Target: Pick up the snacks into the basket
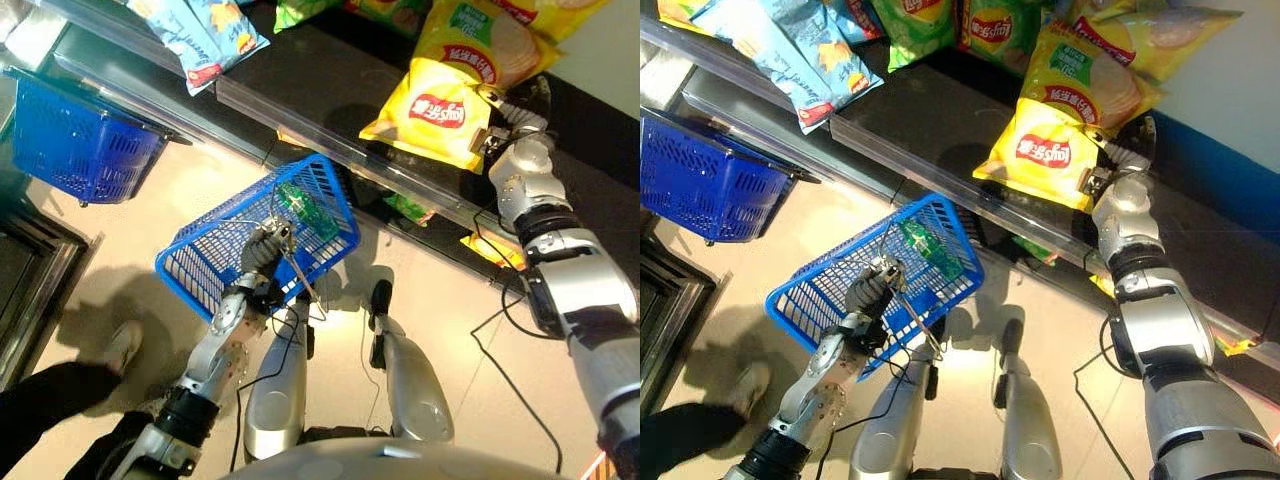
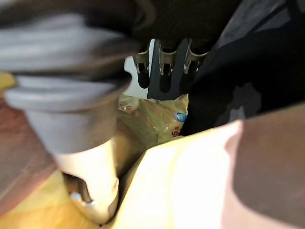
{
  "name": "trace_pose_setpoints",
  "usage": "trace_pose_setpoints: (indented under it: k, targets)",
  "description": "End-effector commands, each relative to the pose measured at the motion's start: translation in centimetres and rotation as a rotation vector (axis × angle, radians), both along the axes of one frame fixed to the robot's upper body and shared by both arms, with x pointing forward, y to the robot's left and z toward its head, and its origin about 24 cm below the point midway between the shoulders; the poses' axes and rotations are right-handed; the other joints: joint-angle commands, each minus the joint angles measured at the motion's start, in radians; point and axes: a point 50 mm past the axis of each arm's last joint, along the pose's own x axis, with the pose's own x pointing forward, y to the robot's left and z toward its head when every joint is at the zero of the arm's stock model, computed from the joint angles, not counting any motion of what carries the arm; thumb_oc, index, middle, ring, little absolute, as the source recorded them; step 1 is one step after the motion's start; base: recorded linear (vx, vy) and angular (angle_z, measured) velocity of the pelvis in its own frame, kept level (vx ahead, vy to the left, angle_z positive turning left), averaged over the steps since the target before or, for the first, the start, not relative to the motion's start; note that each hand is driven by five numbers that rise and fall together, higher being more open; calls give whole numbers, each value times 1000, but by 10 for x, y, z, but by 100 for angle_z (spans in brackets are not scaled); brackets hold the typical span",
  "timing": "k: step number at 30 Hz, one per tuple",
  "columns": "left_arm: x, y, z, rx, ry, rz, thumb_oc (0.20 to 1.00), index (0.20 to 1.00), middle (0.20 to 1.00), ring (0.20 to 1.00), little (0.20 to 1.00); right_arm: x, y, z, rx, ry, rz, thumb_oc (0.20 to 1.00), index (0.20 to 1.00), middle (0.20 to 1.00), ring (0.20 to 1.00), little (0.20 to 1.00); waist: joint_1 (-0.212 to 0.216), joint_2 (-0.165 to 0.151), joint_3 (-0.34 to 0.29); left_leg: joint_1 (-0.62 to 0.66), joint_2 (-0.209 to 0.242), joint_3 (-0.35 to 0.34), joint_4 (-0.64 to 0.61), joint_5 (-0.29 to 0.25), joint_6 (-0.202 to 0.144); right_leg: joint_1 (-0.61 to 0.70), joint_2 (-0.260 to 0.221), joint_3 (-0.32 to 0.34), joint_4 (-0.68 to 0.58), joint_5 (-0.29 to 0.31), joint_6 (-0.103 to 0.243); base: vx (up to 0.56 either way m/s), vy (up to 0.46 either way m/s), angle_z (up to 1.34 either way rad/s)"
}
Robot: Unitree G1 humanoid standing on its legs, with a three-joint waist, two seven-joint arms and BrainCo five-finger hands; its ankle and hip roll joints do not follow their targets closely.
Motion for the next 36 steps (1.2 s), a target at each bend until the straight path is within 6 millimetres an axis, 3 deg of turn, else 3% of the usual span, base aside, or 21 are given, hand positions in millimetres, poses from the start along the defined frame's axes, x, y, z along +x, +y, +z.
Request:
trace_pose_setpoints:
  k: [1,2,17,20,21,25,36]
  targets:
    - [-10,-19,92,-123,-471,-110,200,200,200,200,200,7,25,3,13,-11,115,316,316,316,316,316,53,14,-38,4,-34,-37,59,-93,-21,18,-54,19,102,-66,89,21,10,12]
    - [-10,-20,93,-124,-476,-113,200,200,200,200,200,7,26,0,24,-9,117,200,200,200,200,200,54,15,-38,3,-36,-39,62,-95,-21,18,-56,17,103,-67,89,4,13,9]
    - [-6,-17,91,-142,-466,-84,200,200,200,200,200,4,51,-22,53,-17,187,200,200,200,200,200,44,5,-69,46,-33,-30,41,-97,-20,55,-64,12,89,-61,99,3,8,1]
    - [-3,-12,86,-155,-436,-43,200,200,200,200,200,-8,68,-37,49,-49,244,200,200,200,200,200,31,-11,-93,72,-27,-25,37,-102,-18,77,-65,9,90,-60,101,32,-4,-1]
    - [-1,-8,83,-160,-417,-13,200,200,200,200,200,-21,75,-49,70,-80,268,200,200,200,200,200,19,-21,-111,93,-23,-23,34,-107,-16,95,-66,8,88,-59,103,75,-15,-2]
    - [1,4,75,-170,-379,54,200,200,200,200,200,-47,74,-75,108,-97,248,200,200,200,200,200,-1,-39,-158,145,-24,-19,21,-118,-10,148,-67,-2,66,-63,103,61,-14,-1]
    - [-3,22,58,-145,-326,147,200,200,200,200,200,-85,64,-86,14,-151,218,200,200,200,200,200,-38,-61,-283,241,-29,22,-23,-137,1,247,-65,22,-48,-52,99,60,5,-7]
